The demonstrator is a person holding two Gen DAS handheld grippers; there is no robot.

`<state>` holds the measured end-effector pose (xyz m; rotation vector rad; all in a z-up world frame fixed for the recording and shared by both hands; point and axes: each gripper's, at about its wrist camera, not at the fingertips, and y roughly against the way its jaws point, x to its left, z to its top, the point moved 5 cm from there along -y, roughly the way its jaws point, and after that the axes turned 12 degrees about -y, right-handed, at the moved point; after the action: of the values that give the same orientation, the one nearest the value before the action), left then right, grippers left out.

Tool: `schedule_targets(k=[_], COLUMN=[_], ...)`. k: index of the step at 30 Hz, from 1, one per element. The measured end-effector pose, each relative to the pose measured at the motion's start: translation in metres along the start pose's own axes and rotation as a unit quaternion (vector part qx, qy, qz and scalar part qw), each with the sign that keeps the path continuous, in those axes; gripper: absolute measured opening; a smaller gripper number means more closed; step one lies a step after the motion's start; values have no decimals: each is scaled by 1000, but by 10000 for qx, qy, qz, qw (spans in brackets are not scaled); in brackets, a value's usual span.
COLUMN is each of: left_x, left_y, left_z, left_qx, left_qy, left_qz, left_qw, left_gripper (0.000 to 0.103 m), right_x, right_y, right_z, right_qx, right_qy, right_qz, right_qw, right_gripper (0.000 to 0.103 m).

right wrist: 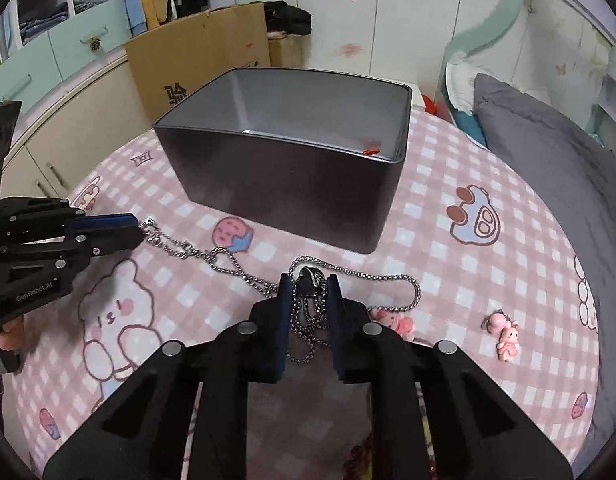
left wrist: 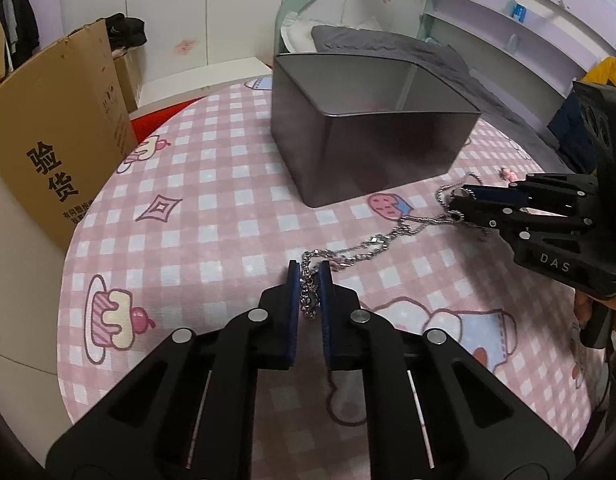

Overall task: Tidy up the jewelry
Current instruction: 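Lift the silver chain with both grippers and lower it into the grey box, opening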

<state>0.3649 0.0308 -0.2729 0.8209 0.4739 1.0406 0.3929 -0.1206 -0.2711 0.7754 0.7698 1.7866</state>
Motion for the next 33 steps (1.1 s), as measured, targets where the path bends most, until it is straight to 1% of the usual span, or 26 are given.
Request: schedule_targets(k=[1,4,9,10,12,15,22,30,33], left_x=[-2,-6,-9,-11,-13,-18,-27,-29,-28], left_y=[2,13,36,43,53,68,93,120,124], left_z=[1,4,16,21,28,38,61,95,109], left_qx=[-10,-126,-369,-457,-562,-737,-1023,-1389,-1436], left_qy=[-11,-5,68,72,69,72,-38,-119,-196], left_qz=[-26,-113,-260,-297,-372,-460,-503,-596,-578], left_qw=[10000,9999,9990,9985,9977,9962,9935,9884,9878], left_gripper=[9,9,9,4,4,4,4,4,4], right_x=[1,2,9,11,15,20,33,39,42], right_y=[2,21,60,67,77,96,130,157,162], right_z=[0,5,16,19,24,30,50,77,89], right_qx=[-16,-191,-527,-603,-683,-847,-1185,-1528,-1626], right_qy=[-26,-270,-381,-381,-379,-384,-288,-150,-79], right_qz=[21,329,611,646,702,772,895,924,930], right_qw=[10000,9989,9960,9954,9945,9927,9885,9838,9823], right_gripper=[15,15,15,15,15,15,15,15,15])
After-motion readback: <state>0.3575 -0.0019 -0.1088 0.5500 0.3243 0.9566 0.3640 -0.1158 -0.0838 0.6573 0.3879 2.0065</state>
